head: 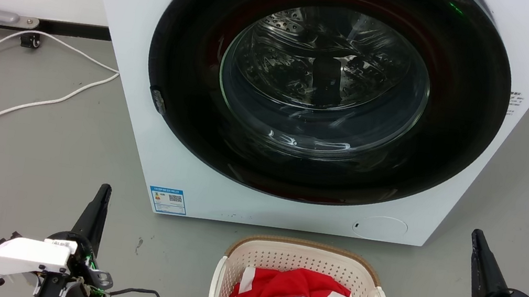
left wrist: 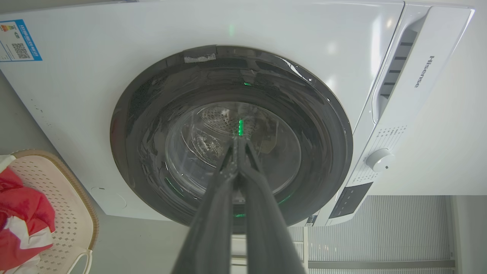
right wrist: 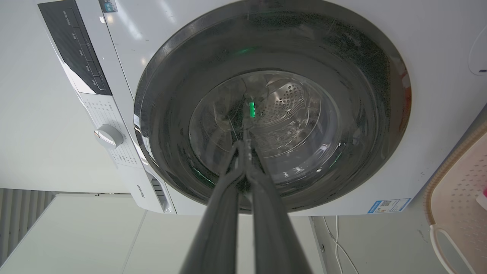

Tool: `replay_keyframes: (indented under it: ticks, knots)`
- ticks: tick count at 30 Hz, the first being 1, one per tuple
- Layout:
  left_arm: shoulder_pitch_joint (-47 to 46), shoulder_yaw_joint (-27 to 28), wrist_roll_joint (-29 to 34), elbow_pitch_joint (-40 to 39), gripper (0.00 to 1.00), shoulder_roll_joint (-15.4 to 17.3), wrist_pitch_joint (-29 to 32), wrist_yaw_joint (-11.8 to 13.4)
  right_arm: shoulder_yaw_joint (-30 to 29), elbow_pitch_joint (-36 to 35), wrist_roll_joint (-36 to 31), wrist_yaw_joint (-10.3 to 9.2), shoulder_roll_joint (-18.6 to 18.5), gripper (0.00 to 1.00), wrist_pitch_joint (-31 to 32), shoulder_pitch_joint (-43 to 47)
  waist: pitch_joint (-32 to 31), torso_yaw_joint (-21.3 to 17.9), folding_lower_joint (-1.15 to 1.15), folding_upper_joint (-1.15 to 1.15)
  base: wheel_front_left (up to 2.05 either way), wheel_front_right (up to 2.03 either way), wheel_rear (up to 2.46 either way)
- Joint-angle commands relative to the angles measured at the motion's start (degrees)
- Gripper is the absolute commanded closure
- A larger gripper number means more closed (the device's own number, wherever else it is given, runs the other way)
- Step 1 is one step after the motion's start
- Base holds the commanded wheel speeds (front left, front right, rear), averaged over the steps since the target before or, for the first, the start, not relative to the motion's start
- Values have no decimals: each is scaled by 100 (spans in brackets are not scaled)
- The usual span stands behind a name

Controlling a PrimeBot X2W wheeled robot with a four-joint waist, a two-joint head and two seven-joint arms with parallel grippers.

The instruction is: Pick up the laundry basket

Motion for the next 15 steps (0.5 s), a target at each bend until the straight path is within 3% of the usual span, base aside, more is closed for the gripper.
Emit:
replay_keyframes:
  ticks: [1, 15]
  knots:
    - [-50, 13, -10, 2, 100, -6, 12, -11, -1, -23, 23, -2, 1, 100, 8, -59, 0, 0, 0, 0, 0, 0, 0]
    - [-50, 13, -9, 2, 100, -6, 12, -11, -1, -23, 23, -2, 1, 100, 8, -59, 0, 0, 0, 0, 0, 0, 0]
